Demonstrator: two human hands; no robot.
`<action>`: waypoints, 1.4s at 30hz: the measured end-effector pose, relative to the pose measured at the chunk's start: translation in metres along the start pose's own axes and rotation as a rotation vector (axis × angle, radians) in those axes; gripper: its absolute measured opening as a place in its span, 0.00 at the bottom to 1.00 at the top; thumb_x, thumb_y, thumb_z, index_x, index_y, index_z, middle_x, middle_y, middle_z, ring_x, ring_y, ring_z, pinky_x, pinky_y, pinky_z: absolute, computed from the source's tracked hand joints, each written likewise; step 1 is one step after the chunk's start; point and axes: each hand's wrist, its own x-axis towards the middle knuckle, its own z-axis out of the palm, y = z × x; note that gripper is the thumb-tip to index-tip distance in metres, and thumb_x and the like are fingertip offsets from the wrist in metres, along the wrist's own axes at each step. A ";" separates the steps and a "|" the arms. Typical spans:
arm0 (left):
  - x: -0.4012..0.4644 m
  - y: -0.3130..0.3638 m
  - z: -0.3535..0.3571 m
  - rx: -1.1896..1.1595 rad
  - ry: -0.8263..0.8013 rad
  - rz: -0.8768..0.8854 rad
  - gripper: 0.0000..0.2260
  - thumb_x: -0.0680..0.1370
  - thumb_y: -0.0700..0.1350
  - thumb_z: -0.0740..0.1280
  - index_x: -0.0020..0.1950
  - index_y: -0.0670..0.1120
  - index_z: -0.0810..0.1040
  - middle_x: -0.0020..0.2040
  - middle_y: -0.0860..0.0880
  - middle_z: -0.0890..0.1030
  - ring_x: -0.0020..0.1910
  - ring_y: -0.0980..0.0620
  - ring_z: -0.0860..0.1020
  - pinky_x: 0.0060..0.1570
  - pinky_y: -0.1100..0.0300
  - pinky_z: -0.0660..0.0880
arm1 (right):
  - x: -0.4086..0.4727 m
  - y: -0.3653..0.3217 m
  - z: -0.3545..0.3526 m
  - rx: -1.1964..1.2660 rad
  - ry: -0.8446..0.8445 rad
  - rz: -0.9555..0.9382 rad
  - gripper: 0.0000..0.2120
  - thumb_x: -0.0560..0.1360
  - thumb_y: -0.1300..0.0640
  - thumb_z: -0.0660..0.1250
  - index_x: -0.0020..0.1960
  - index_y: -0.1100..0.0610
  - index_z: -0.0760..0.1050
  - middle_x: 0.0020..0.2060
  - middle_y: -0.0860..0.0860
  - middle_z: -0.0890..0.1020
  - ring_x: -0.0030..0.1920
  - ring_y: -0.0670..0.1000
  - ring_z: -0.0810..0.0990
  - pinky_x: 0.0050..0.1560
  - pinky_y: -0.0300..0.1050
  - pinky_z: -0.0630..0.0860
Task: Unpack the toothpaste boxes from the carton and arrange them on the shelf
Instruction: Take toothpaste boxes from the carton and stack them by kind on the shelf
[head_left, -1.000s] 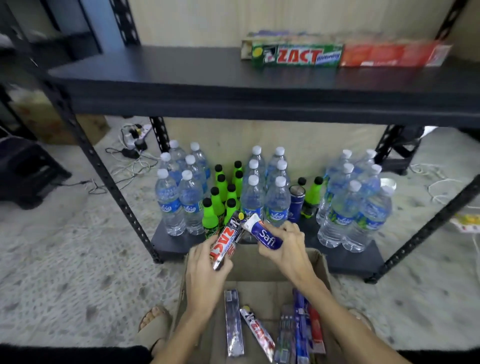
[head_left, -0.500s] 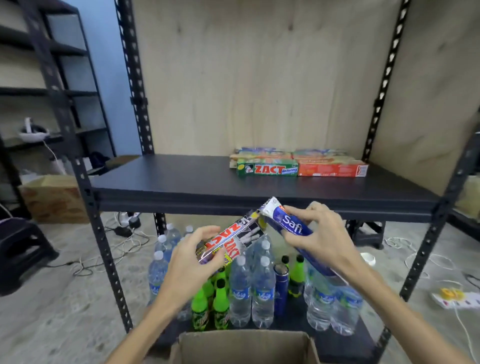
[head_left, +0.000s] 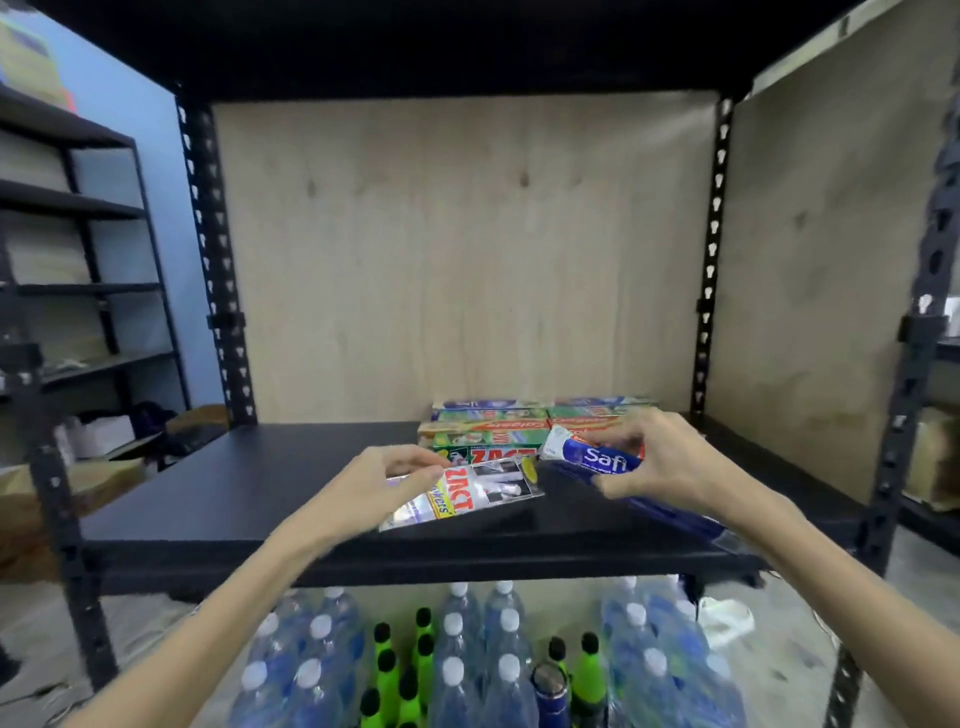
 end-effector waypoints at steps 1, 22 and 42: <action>0.010 -0.003 -0.001 -0.022 -0.044 -0.041 0.08 0.80 0.53 0.68 0.57 0.57 0.84 0.53 0.61 0.85 0.56 0.64 0.81 0.63 0.57 0.76 | 0.006 0.005 0.001 -0.014 -0.029 0.006 0.26 0.69 0.46 0.74 0.66 0.44 0.79 0.49 0.46 0.84 0.48 0.46 0.77 0.47 0.44 0.73; 0.084 -0.039 0.022 0.581 0.085 0.394 0.33 0.70 0.78 0.54 0.59 0.59 0.84 0.55 0.66 0.80 0.55 0.71 0.69 0.57 0.59 0.62 | 0.036 0.095 0.066 0.006 -0.003 -0.092 0.20 0.81 0.54 0.66 0.70 0.38 0.72 0.66 0.43 0.75 0.69 0.48 0.68 0.71 0.55 0.63; 0.103 -0.047 0.070 0.506 0.123 0.380 0.17 0.78 0.63 0.65 0.65 0.59 0.75 0.70 0.60 0.71 0.71 0.59 0.66 0.71 0.51 0.67 | 0.042 0.100 0.078 0.013 0.101 0.064 0.21 0.81 0.57 0.65 0.72 0.43 0.70 0.67 0.48 0.68 0.69 0.49 0.63 0.71 0.53 0.62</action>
